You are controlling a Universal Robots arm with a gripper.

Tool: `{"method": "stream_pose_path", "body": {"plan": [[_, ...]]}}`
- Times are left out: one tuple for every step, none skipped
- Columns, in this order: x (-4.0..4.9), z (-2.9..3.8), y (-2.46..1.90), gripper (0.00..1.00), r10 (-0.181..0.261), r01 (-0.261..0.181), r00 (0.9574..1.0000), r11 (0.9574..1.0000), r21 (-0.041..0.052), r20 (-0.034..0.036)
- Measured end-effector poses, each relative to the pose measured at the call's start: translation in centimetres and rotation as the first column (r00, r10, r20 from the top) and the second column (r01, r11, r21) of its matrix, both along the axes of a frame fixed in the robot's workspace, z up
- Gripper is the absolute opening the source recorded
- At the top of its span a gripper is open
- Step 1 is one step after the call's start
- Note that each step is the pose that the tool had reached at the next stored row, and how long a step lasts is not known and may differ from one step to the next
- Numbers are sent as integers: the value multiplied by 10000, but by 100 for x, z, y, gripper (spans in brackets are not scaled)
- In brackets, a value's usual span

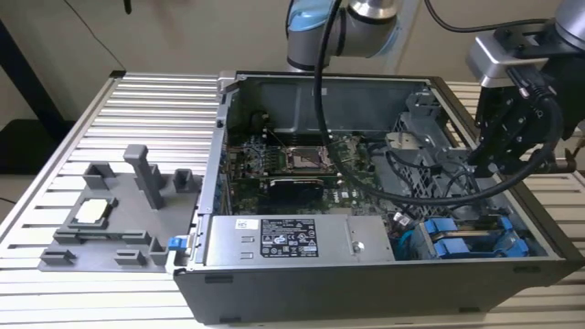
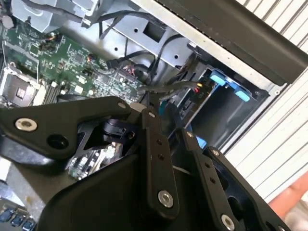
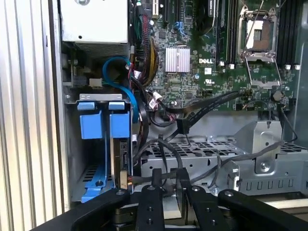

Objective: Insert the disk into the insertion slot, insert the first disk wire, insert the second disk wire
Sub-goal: 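Insert the first disk wire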

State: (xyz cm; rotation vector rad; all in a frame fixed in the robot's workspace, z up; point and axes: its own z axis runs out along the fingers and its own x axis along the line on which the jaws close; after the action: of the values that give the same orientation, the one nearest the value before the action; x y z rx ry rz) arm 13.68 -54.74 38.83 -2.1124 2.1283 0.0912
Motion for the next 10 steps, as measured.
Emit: {"method": "stream_pose_path", "body": {"plan": [[-31, 1, 7, 27, -1, 1, 10000, 10000, 1, -2], [-62, 0, 14, 27, -1, 1, 10000, 10000, 5, -4], [-93, 0, 22, 27, 0, 0, 10000, 10000, 5, -6], [-118, 0, 31, 27, 1, -1, 10000, 10000, 4, -7], [-140, -1, 40, 27, 5, -5, 10000, 10000, 5, -8], [-160, -2, 51, 27, 14, -14, 10000, 10000, 5, -8], [-185, -3, 62, 27, 24, -24, 10000, 10000, 4, -8], [-219, -8, 71, 27, 31, -31, 10000, 10000, 4, -8], [-257, -14, 81, 27, 36, -36, 10000, 10000, 5, -8], [-292, -18, 92, 27, 41, -41, 10000, 10000, 4, -8]]}}
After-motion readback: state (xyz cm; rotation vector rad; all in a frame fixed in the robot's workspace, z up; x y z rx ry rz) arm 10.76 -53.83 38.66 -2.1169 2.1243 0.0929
